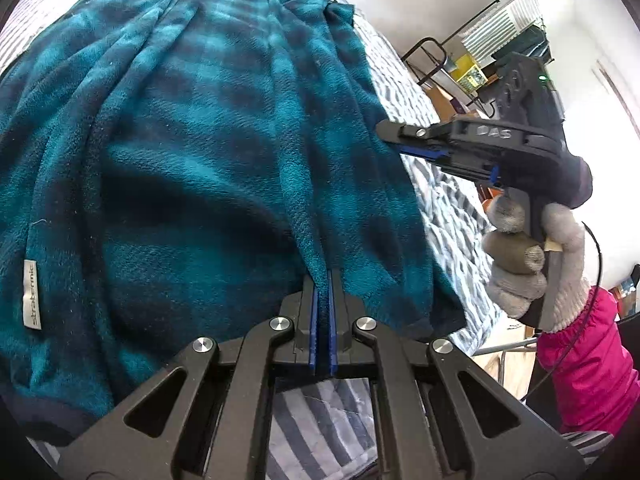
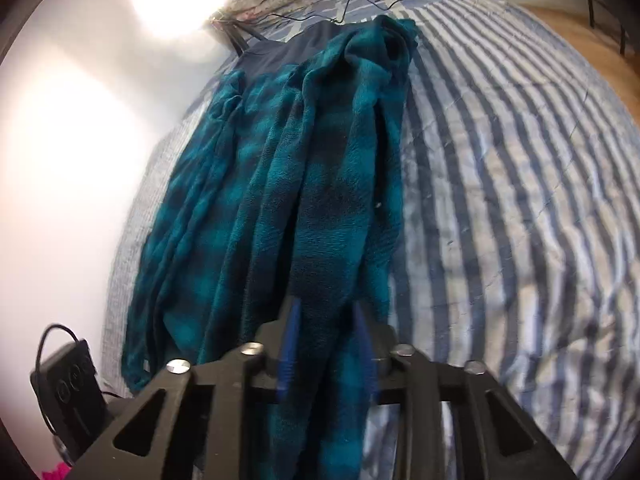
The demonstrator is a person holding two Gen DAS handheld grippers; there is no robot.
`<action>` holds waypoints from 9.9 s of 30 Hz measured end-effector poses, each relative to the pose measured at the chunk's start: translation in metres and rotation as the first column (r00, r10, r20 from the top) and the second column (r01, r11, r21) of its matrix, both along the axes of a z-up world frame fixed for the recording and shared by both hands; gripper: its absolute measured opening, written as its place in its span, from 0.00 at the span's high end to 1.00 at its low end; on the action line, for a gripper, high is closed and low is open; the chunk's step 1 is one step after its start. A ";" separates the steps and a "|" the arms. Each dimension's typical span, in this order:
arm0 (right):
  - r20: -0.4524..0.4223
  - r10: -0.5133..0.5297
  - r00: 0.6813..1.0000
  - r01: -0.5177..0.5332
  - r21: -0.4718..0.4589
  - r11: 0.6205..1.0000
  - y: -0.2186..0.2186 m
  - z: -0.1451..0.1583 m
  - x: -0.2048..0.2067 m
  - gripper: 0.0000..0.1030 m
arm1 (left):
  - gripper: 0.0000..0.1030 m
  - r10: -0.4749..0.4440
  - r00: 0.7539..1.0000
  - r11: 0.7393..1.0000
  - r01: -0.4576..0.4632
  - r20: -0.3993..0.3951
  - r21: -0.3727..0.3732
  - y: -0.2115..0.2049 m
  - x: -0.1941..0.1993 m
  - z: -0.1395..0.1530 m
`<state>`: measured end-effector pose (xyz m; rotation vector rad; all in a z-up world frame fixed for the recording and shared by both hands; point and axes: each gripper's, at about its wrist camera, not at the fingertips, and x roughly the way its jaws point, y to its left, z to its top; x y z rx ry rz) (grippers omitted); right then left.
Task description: Fold large clothes
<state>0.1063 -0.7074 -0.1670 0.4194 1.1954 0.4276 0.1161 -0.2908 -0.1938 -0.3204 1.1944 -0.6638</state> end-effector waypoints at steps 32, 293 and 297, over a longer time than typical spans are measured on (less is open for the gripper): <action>-0.043 -0.046 0.998 0.040 -0.118 0.992 -0.027 -0.026 -0.118 1.00 | 0.99 0.019 1.000 1.000 -0.019 -0.001 0.024 0.024 -0.026 0.011; 0.179 0.071 0.981 -0.122 0.288 0.950 0.092 0.080 0.050 0.51 | 0.39 0.333 0.868 0.824 -0.458 -0.369 -0.333 0.206 0.222 0.048; 0.271 0.020 0.962 -0.067 0.166 0.984 0.092 0.081 0.039 0.51 | 0.39 0.324 0.883 0.836 -0.435 -0.339 -0.335 0.220 0.217 0.059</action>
